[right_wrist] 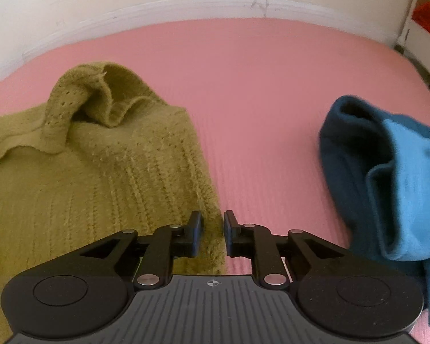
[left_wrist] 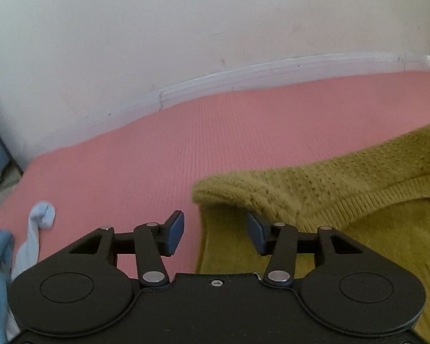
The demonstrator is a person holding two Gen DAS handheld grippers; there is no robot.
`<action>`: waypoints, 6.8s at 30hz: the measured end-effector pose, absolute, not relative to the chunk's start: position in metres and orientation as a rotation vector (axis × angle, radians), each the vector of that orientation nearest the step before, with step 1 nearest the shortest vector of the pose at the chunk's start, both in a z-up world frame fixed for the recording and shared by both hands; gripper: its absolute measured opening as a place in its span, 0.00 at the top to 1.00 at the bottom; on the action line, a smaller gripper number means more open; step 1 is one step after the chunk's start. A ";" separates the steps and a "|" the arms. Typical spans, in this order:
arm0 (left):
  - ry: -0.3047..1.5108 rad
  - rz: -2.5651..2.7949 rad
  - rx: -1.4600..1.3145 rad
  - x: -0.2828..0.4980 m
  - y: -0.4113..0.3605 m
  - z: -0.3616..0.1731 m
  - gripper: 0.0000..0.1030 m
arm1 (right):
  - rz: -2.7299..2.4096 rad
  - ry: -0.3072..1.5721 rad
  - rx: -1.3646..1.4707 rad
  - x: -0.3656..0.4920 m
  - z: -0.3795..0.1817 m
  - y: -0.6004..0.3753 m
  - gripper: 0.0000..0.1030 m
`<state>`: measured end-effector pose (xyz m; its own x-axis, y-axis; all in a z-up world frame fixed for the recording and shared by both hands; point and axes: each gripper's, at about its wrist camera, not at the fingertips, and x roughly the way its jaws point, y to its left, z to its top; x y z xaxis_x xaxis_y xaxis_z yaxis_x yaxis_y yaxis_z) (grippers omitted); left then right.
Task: Fold clothes
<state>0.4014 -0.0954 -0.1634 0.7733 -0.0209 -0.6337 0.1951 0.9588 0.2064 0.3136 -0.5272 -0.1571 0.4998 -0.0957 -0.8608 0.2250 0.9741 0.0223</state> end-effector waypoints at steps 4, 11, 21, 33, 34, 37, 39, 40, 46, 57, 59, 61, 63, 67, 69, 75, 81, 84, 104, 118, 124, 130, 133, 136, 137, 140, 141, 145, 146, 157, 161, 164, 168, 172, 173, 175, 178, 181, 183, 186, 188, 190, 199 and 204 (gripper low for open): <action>0.715 -0.092 0.105 0.362 -0.053 -0.140 0.42 | -0.191 0.948 0.112 0.285 -0.126 -0.527 0.83; 0.931 -0.138 -0.120 0.273 0.004 -0.139 0.40 | -0.164 0.939 0.156 0.214 -0.121 -0.534 0.79; 1.093 -0.151 -0.125 0.211 -0.028 -0.187 0.36 | -0.186 1.011 0.331 0.161 -0.168 -0.524 0.74; 1.059 -0.134 -0.072 0.202 -0.057 -0.202 0.52 | -0.161 1.014 0.341 0.171 -0.170 -0.515 0.84; 1.055 -0.132 -0.075 0.202 -0.059 -0.202 0.57 | -0.162 1.013 0.332 0.171 -0.169 -0.513 0.86; 1.033 -0.129 -0.079 0.201 -0.059 -0.199 0.75 | -0.166 1.011 0.307 0.170 -0.168 -0.508 0.91; 1.010 -0.134 -0.084 0.199 -0.057 -0.196 0.87 | -0.165 1.015 0.300 0.169 -0.166 -0.506 0.91; 0.996 -0.130 -0.086 0.198 -0.056 -0.194 0.94 | -0.163 1.016 0.295 0.168 -0.165 -0.505 0.92; 0.973 -0.078 -0.145 0.203 -0.028 -0.184 0.94 | -0.126 1.021 0.252 0.155 -0.149 -0.491 0.92; 0.993 -0.062 0.004 0.199 -0.021 -0.174 0.88 | -0.035 1.048 0.142 0.131 -0.140 -0.463 0.88; 0.984 -0.092 0.057 0.199 -0.016 -0.165 0.88 | -0.050 1.044 0.146 0.133 -0.139 -0.465 0.87; 0.945 -0.125 0.111 0.201 -0.012 -0.152 0.83 | -0.045 1.021 0.129 0.132 -0.130 -0.463 0.80; 0.884 -0.146 0.160 0.205 -0.010 -0.138 0.79 | -0.040 0.990 0.096 0.132 -0.119 -0.465 0.71; 0.736 -0.184 0.247 0.234 -0.033 -0.117 0.64 | -0.078 0.860 -0.057 0.162 -0.099 -0.466 0.71; 0.682 -0.221 0.253 0.260 -0.049 -0.114 0.58 | -0.043 0.814 -0.080 0.192 -0.090 -0.461 0.71; 0.749 -0.288 0.113 0.347 -0.093 -0.132 0.56 | 0.105 0.797 0.008 0.297 -0.084 -0.445 0.71; 0.846 -0.240 0.073 0.408 -0.123 -0.168 0.55 | 0.108 0.858 0.167 0.375 -0.116 -0.433 0.68; 0.903 -0.234 0.036 0.430 -0.126 -0.184 0.55 | 0.076 0.897 0.217 0.399 -0.134 -0.431 0.68; 0.707 -0.252 -0.017 0.454 -0.131 -0.157 0.78 | -0.065 0.720 0.163 0.474 -0.108 -0.457 0.69; 0.840 -0.200 0.051 0.289 -0.049 -0.136 0.58 | -0.056 0.798 0.098 0.281 -0.080 -0.518 0.67; 0.950 -0.198 0.059 0.221 -0.041 -0.159 0.53 | -0.024 0.973 0.162 0.195 -0.118 -0.517 0.62; 1.026 -0.164 0.052 0.195 -0.044 -0.184 0.53 | -0.037 1.069 0.284 0.161 -0.168 -0.505 0.62; 1.056 -0.117 0.029 0.194 -0.043 -0.193 0.52 | -0.086 1.066 0.314 0.163 -0.178 -0.499 0.60; 1.058 -0.098 0.012 0.195 -0.045 -0.197 0.51 | -0.095 1.063 0.337 0.159 -0.179 -0.498 0.67; 1.056 -0.099 0.008 0.194 -0.046 -0.198 0.51 | -0.094 1.063 0.346 0.159 -0.180 -0.497 0.73; 1.050 -0.109 -0.001 0.192 -0.048 -0.199 0.54 | -0.082 1.055 0.337 0.159 -0.177 -0.492 0.87; 1.048 -0.112 -0.001 0.190 -0.049 -0.199 0.54 | -0.080 1.051 0.324 0.160 -0.176 -0.490 0.91; 1.037 -0.126 0.007 0.186 -0.047 -0.201 0.52 | -0.120 1.023 0.305 0.155 -0.163 -0.497 0.93; 1.036 -0.125 0.001 0.186 -0.046 -0.202 0.52 | -0.126 1.035 0.330 0.154 -0.166 -0.503 0.93; 0.933 -0.117 -0.006 0.181 -0.046 -0.177 0.55 | -0.108 1.048 0.305 0.156 -0.171 -0.497 0.88; 0.887 -0.187 -0.001 0.178 -0.068 -0.159 0.61 | -0.124 1.032 0.365 0.156 -0.173 -0.506 0.86; 0.887 -0.269 -0.032 0.177 -0.088 -0.155 0.72 | -0.127 1.036 0.380 0.159 -0.176 -0.504 0.86; 0.892 -0.343 -0.028 0.174 -0.120 -0.161 0.92 | -0.138 1.035 0.377 0.161 -0.177 -0.502 0.90; 0.906 -0.391 -0.024 0.171 -0.142 -0.171 0.98 | -0.126 1.036 0.357 0.161 -0.175 -0.503 0.91; 0.912 -0.396 -0.023 0.171 -0.146 -0.174 0.98 | -0.125 1.039 0.357 0.161 -0.176 -0.502 0.91; 0.922 -0.403 -0.019 0.171 -0.151 -0.179 0.98 | -0.128 1.040 0.352 0.162 -0.177 -0.501 0.90; 0.927 -0.400 -0.023 0.174 -0.148 -0.183 0.98 | -0.134 1.037 0.353 0.163 -0.176 -0.499 0.87; 0.927 -0.373 -0.039 0.183 -0.137 -0.183 0.96 | -0.136 1.029 0.332 0.165 -0.172 -0.497 0.87; 0.929 -0.336 -0.066 0.190 -0.128 -0.182 0.96 | -0.145 1.022 0.327 0.168 -0.171 -0.499 0.83; 0.917 -0.296 -0.096 0.201 -0.111 -0.179 0.96 | -0.165 1.018 0.340 0.175 -0.170 -0.501 0.81; 0.901 -0.271 -0.096 0.209 -0.101 -0.177 0.94 | -0.172 1.003 0.328 0.181 -0.167 -0.503 0.81; 0.886 -0.231 -0.092 0.223 -0.091 -0.173 0.89 | -0.174 0.987 0.311 0.189 -0.163 -0.506 0.79; 0.930 -0.133 -0.122 0.263 -0.059 -0.173 0.69 | -0.153 1.035 0.299 0.230 -0.165 -0.517 0.68; 0.931 -0.273 -0.229 0.237 -0.081 -0.169 0.70 | -0.200 1.047 0.352 0.231 -0.180 -0.515 0.68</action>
